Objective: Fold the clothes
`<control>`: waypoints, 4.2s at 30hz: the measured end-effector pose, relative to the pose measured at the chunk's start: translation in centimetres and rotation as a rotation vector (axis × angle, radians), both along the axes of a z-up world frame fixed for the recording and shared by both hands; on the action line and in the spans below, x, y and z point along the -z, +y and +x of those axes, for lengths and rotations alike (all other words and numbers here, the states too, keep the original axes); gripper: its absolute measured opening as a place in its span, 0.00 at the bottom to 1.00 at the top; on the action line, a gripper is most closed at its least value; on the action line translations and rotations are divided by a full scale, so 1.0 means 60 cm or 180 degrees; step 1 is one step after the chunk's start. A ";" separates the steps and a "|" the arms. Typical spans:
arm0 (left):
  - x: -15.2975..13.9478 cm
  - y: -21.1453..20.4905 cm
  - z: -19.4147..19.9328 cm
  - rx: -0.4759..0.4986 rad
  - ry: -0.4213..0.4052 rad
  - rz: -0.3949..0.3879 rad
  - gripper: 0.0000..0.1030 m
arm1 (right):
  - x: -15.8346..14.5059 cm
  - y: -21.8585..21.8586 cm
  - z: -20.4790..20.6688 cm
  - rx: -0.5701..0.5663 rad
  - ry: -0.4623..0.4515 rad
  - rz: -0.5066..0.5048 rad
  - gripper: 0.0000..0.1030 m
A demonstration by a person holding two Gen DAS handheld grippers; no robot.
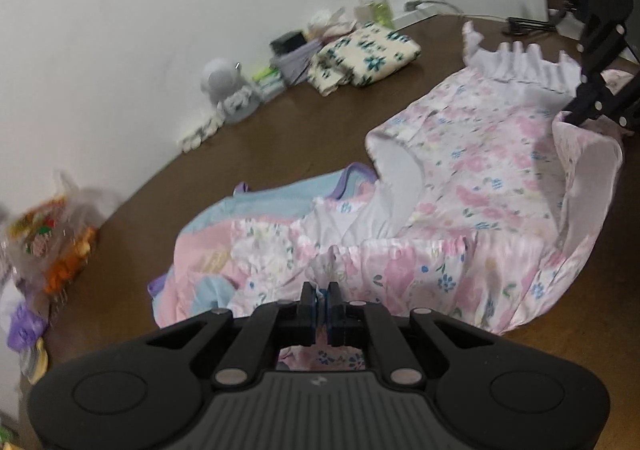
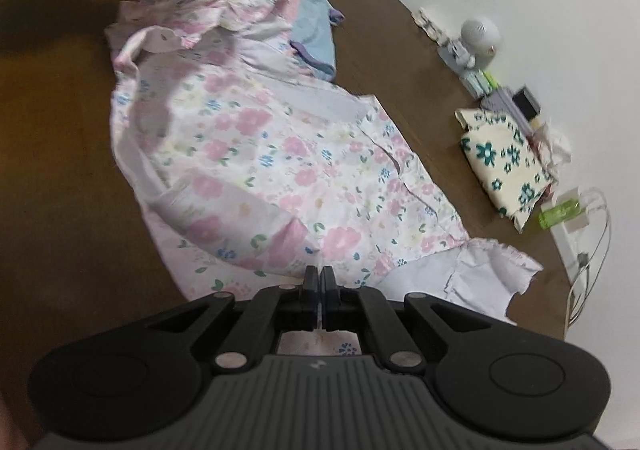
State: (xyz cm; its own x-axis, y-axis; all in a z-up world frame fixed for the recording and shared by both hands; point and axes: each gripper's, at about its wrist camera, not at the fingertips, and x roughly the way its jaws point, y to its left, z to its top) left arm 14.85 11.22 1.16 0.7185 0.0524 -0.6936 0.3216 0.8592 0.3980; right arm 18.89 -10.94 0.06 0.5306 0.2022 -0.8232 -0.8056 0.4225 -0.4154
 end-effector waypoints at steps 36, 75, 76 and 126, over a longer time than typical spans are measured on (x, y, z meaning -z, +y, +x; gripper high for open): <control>0.000 -0.151 0.071 0.0382 0.0563 -0.1355 0.54 | 0.008 -0.408 0.001 0.2257 0.0667 0.2181 0.24; 0.038 -0.138 0.016 0.0168 0.0074 -0.1063 0.27 | 0.054 -0.170 0.021 0.1297 -0.0188 0.1561 0.41; 0.024 -0.124 0.005 0.0172 0.0008 -0.1127 0.32 | 0.054 -0.187 0.024 0.1389 -0.0128 0.1650 0.40; 0.055 -0.039 -0.046 -0.0262 0.0066 -0.0698 0.07 | 0.045 0.035 -0.016 0.0394 0.0530 0.1698 0.47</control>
